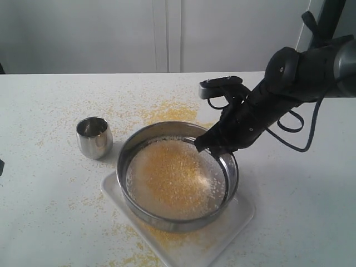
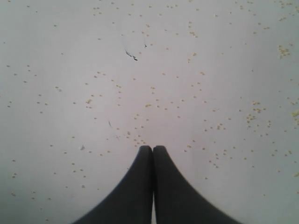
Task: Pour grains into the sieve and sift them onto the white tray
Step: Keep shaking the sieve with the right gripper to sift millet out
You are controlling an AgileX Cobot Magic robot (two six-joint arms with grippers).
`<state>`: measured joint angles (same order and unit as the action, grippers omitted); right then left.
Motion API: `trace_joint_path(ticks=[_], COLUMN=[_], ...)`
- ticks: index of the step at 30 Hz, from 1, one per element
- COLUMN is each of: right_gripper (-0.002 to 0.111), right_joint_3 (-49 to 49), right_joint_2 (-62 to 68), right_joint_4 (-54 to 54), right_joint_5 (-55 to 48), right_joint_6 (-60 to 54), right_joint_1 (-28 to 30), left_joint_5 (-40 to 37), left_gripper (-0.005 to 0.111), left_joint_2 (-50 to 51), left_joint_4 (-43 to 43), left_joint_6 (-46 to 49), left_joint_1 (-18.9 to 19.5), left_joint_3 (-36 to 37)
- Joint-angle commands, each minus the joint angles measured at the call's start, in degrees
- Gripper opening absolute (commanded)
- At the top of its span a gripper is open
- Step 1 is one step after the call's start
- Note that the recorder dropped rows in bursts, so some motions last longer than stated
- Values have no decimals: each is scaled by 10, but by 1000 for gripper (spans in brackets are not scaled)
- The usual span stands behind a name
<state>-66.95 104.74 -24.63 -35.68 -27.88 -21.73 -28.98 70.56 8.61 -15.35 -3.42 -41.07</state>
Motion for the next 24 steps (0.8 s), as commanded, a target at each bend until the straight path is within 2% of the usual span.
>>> trace_joint_path(ticks=[1, 3, 7, 9, 11, 12, 16, 17, 20, 21, 24], right_gripper=[0, 0, 0, 0, 0, 0, 0, 0, 0, 0, 0], right_joint_3=[-3, -3, -3, -3, -3, -3, -3, -3, -3, -3, -3], right_joint_2=[-8, -5, -11, -11, -11, -11, -15, -15, -10, -10, -12], right_joint_4=[14, 6, 23, 41, 29, 23, 42, 51, 42, 33, 39], right_joint_5=[10, 14, -28, -12, 14, 15, -19, -18, 4, 0, -21], right_joint_6=[90, 138, -63, -1, 132, 143, -57, -46, 136, 148, -9], right_joint_1=[9, 7, -6, 4, 8, 6, -5, -3, 5, 5, -5], left_joint_5=[-5, -5, -5, -5, -5, -5, -5, -5, -5, -5, -5], left_gripper=[1, 1, 1, 1, 1, 1, 1, 1, 1, 1, 1], left_joint_2=[-6, -6, -6, -6, -6, -6, -6, -6, -6, -6, -6], left_joint_4=[-3, -3, -3, -3, -3, -3, -3, -3, -3, -3, -3], left_joint_6=[2, 2, 2, 2, 2, 2, 2, 2, 2, 2, 2], left_joint_1=[1, 1, 1, 1, 1, 1, 1, 1, 1, 1, 1], left_joint_3=[6, 6, 6, 6, 6, 6, 6, 6, 6, 6, 6])
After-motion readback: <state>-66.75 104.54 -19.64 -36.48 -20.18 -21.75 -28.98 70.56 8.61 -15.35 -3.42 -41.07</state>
